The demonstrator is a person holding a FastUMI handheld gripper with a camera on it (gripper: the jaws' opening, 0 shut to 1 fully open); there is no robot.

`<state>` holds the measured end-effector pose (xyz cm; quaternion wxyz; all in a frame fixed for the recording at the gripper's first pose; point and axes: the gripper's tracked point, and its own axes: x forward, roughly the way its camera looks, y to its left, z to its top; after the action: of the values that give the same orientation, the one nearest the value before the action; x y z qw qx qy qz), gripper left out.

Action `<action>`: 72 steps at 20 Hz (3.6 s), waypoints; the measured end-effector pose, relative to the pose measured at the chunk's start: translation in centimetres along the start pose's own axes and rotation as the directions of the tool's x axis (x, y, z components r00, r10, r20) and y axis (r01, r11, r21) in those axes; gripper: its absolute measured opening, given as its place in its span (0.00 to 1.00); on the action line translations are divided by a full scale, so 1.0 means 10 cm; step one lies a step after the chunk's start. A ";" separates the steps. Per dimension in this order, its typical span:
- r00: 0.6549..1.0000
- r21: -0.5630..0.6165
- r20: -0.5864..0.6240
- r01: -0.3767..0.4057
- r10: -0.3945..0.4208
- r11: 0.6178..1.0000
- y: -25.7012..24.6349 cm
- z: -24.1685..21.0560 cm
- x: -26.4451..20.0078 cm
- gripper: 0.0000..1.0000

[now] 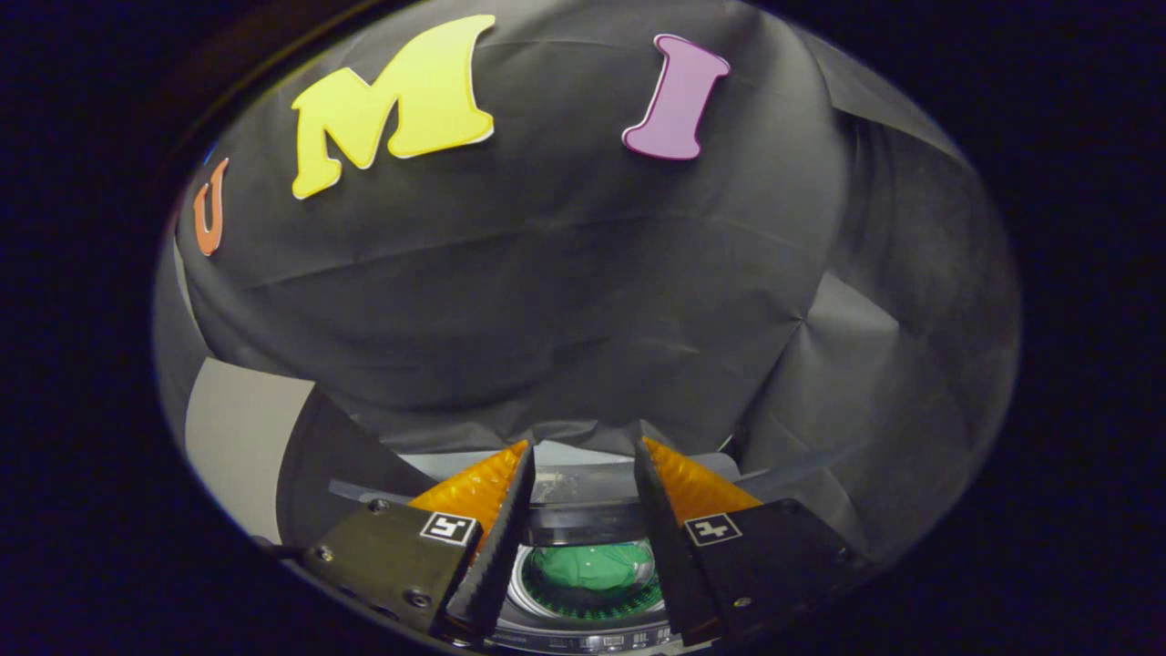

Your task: Put the clothes into the washing machine and then close the washing machine lid.

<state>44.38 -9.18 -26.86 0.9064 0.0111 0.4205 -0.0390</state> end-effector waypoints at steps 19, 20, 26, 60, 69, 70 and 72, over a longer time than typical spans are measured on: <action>0.998 0.063 0.018 0.061 -0.062 0.996 -0.06 -0.72 -0.63 0.69; 0.999 0.069 0.014 0.041 -0.042 0.997 -0.03 -0.77 -0.64 0.72; 0.995 0.093 -0.068 -0.072 0.079 0.993 -0.20 -1.31 -0.63 0.88; 0.710 -0.034 0.699 -0.091 0.089 0.995 0.17 -2.64 -5.53 0.98; 0.659 -0.040 0.751 -0.013 0.039 0.999 -0.10 -3.45 -6.31 0.98; 0.668 -0.059 0.742 -0.018 0.056 0.998 -0.10 -3.50 -6.32 0.98; 0.683 -0.110 0.724 -0.026 0.098 0.994 -0.15 -3.58 -6.34 0.98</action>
<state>-23.79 -4.92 -1.56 0.9991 -0.0322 0.0268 0.0094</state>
